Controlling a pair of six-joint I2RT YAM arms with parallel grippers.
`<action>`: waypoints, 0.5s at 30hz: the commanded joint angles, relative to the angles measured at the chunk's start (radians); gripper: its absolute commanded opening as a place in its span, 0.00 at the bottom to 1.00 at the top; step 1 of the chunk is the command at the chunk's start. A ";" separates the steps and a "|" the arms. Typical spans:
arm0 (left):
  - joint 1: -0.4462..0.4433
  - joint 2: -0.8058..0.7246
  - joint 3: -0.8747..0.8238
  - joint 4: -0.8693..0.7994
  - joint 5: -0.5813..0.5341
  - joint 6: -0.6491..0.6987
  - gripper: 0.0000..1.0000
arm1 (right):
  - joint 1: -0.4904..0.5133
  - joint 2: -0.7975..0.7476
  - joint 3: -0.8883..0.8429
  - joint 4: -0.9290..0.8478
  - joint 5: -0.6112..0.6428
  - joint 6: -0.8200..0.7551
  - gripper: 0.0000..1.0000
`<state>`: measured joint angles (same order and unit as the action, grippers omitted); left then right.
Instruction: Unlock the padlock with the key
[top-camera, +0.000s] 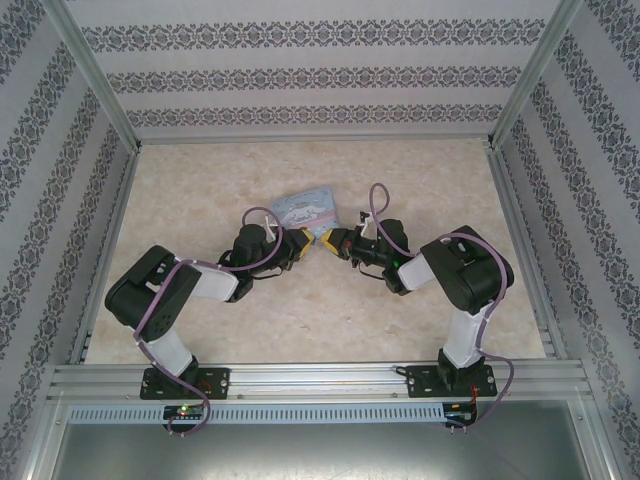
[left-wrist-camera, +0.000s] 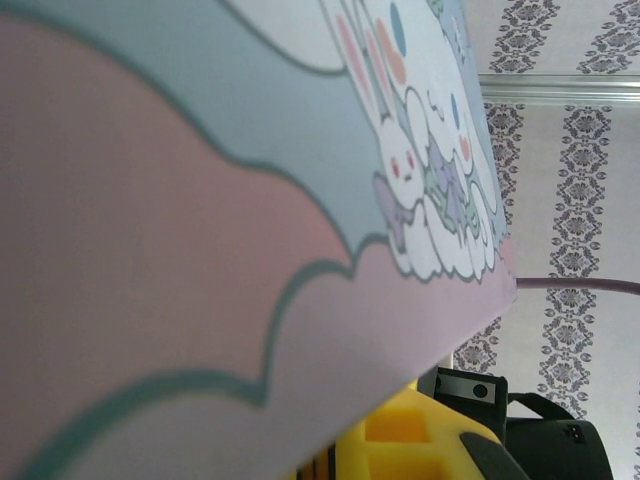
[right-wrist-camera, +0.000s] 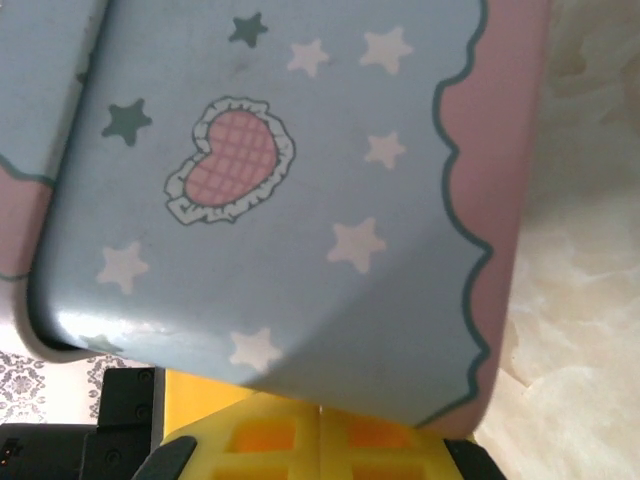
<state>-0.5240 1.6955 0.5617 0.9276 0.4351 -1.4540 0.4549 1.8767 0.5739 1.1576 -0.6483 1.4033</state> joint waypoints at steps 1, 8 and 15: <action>-0.071 0.002 0.047 0.211 0.246 -0.041 0.00 | 0.007 0.035 0.037 0.023 0.016 -0.028 0.00; -0.073 -0.005 0.046 0.182 0.227 -0.028 0.00 | 0.020 0.019 0.029 0.024 0.017 -0.024 0.00; -0.079 -0.027 0.053 0.114 0.189 0.008 0.00 | 0.116 -0.039 0.029 0.032 0.069 0.005 0.00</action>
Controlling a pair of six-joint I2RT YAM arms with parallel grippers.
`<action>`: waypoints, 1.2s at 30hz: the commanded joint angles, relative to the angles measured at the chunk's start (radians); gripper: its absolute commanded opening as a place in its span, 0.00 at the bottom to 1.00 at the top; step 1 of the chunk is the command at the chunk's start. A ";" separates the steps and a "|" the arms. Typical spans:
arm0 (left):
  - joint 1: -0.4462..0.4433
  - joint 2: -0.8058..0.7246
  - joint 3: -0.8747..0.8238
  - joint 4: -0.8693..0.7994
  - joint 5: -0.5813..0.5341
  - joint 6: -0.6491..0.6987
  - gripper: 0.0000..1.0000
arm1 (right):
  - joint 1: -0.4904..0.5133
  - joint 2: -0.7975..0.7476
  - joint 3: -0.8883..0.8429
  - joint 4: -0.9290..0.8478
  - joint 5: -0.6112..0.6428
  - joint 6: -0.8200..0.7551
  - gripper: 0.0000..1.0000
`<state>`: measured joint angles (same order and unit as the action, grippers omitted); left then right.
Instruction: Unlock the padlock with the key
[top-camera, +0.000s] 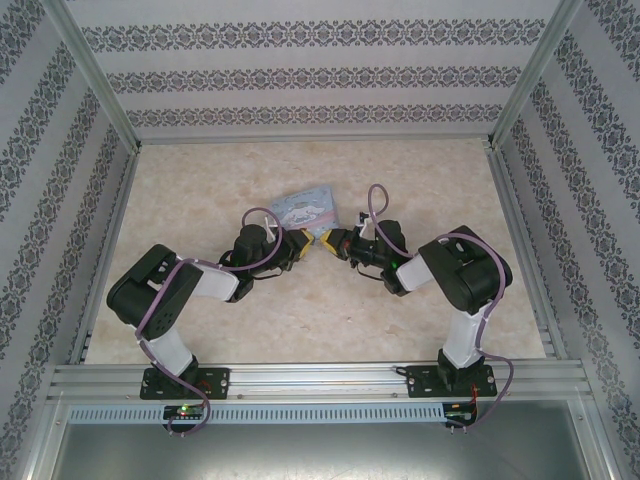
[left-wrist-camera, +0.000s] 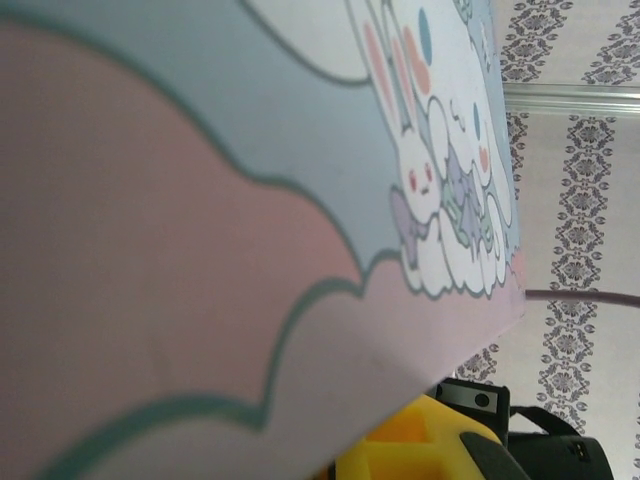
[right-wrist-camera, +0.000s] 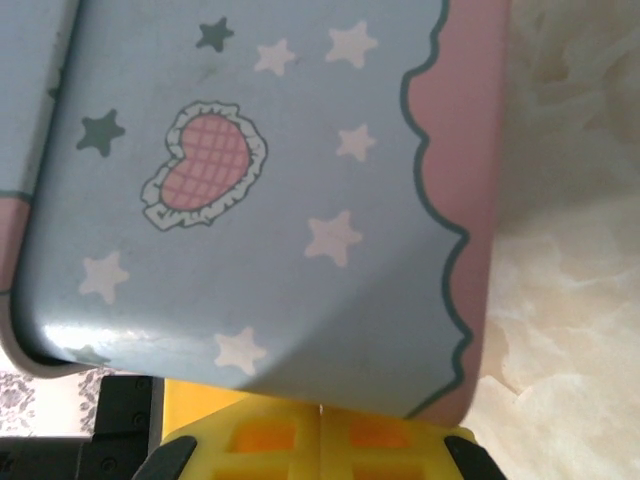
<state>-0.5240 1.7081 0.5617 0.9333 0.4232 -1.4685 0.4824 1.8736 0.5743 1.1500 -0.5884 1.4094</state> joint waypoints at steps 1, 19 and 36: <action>-0.079 -0.036 0.054 0.113 0.200 0.020 0.00 | 0.101 -0.044 0.036 0.028 0.019 -0.005 0.00; -0.085 -0.019 0.051 0.126 0.168 0.022 0.00 | 0.226 -0.038 0.057 0.088 0.063 0.047 0.00; -0.087 -0.022 0.045 0.065 0.202 0.114 0.00 | 0.206 0.080 0.087 0.189 0.071 0.113 0.00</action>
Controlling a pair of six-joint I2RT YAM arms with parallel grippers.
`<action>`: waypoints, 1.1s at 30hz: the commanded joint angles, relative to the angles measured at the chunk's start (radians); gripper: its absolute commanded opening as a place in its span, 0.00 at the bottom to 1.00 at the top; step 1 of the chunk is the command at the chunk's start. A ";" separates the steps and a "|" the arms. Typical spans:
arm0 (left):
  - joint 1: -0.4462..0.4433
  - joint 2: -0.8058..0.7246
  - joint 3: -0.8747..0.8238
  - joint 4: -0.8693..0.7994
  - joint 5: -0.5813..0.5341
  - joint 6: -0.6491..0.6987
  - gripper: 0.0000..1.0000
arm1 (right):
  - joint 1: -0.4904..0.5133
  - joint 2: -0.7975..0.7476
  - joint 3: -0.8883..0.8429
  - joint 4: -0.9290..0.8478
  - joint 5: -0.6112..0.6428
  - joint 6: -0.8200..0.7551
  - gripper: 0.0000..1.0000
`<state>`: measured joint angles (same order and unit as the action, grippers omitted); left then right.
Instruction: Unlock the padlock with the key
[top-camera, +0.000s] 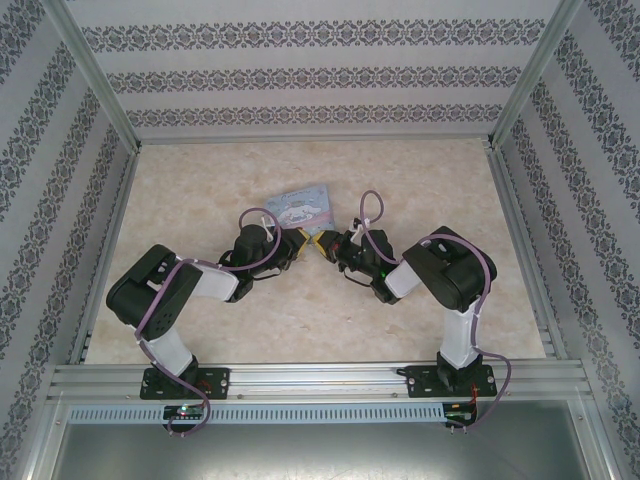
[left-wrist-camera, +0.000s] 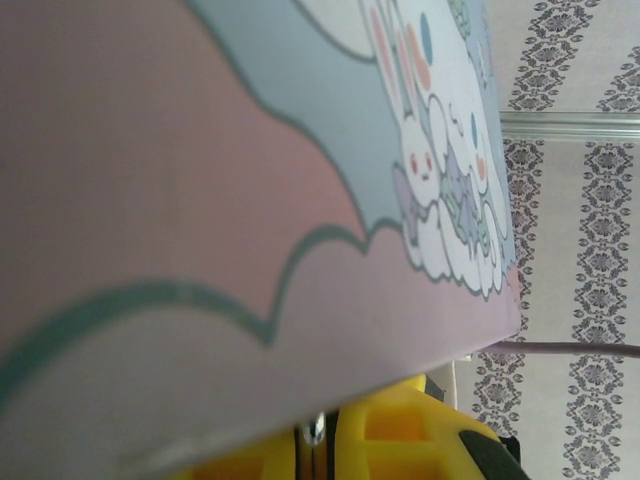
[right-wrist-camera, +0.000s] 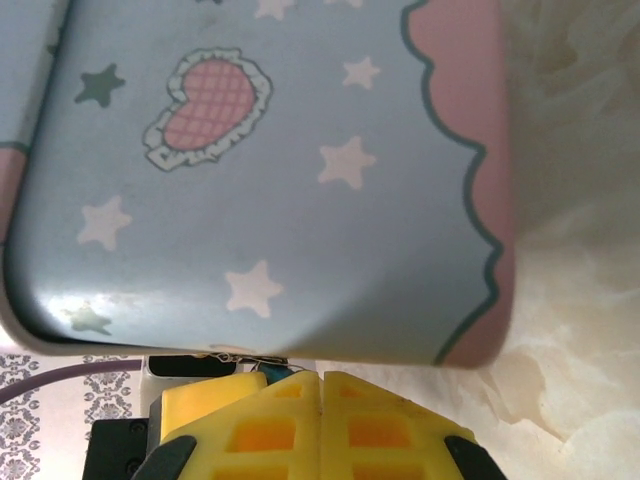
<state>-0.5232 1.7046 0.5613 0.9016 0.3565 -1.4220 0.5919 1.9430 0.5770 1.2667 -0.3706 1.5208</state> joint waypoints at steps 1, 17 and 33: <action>-0.087 -0.022 0.045 0.081 0.269 0.084 0.00 | 0.097 0.008 0.089 0.065 -0.147 0.000 0.00; -0.094 0.010 0.020 0.091 0.205 0.083 0.00 | 0.112 0.039 0.123 0.065 -0.115 0.020 0.08; -0.077 -0.022 -0.001 0.000 0.157 0.109 0.00 | 0.011 -0.114 -0.103 0.047 -0.148 -0.060 0.66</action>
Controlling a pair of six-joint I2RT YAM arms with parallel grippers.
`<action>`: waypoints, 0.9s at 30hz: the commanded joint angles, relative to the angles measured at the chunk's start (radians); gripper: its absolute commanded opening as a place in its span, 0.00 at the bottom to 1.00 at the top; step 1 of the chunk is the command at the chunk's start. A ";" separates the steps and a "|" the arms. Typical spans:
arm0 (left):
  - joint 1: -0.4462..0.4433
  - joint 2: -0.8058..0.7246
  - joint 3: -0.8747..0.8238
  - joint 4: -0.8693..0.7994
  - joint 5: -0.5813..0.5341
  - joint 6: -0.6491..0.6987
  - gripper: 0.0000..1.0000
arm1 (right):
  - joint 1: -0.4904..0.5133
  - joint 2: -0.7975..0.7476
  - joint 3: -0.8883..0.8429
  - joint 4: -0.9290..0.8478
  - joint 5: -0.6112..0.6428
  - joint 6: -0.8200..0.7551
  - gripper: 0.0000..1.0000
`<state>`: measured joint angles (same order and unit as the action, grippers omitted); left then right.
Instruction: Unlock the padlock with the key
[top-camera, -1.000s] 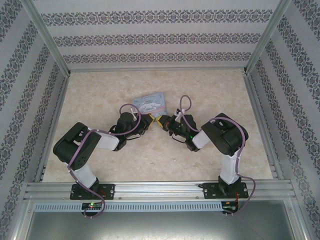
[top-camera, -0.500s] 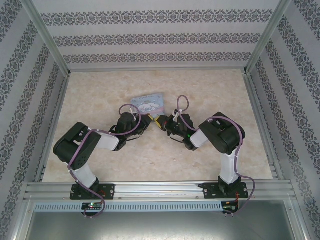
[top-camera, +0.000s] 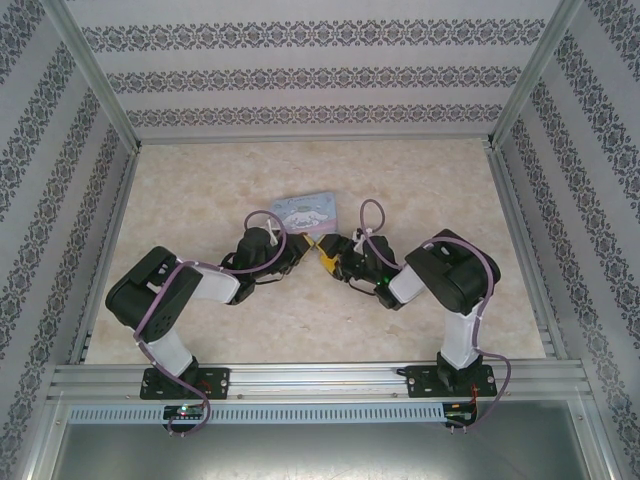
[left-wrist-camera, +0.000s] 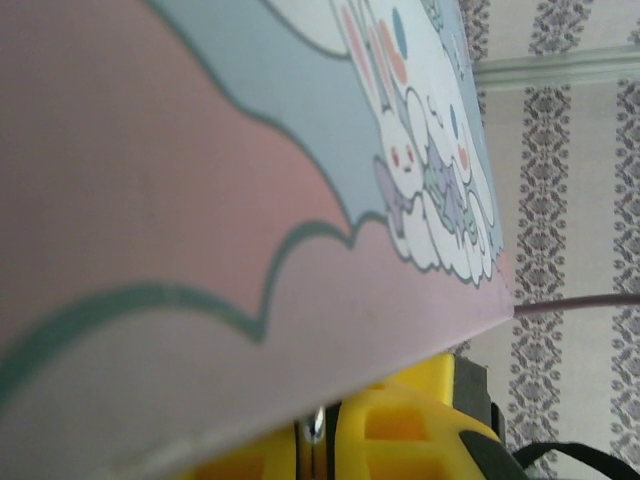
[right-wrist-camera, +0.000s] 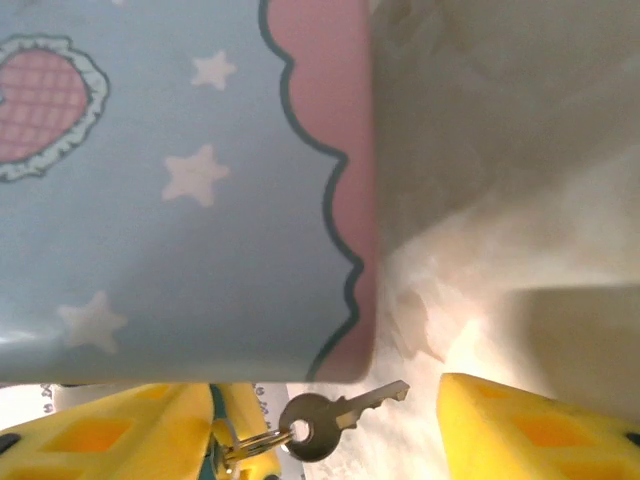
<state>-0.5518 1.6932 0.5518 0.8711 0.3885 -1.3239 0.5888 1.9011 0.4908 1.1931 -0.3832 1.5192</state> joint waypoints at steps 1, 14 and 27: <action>-0.047 -0.012 0.009 0.025 0.126 0.012 0.00 | 0.007 -0.085 -0.033 0.112 -0.140 -0.066 0.68; -0.033 -0.016 0.035 -0.079 0.137 0.058 0.00 | -0.038 -0.270 -0.087 -0.082 -0.292 -0.212 0.70; -0.012 -0.050 0.067 -0.190 0.154 0.076 0.00 | -0.059 -0.400 -0.167 -0.362 -0.243 -0.384 0.62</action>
<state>-0.5739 1.6848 0.5781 0.7174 0.5148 -1.2751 0.5385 1.5375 0.3634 0.9230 -0.6415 1.2282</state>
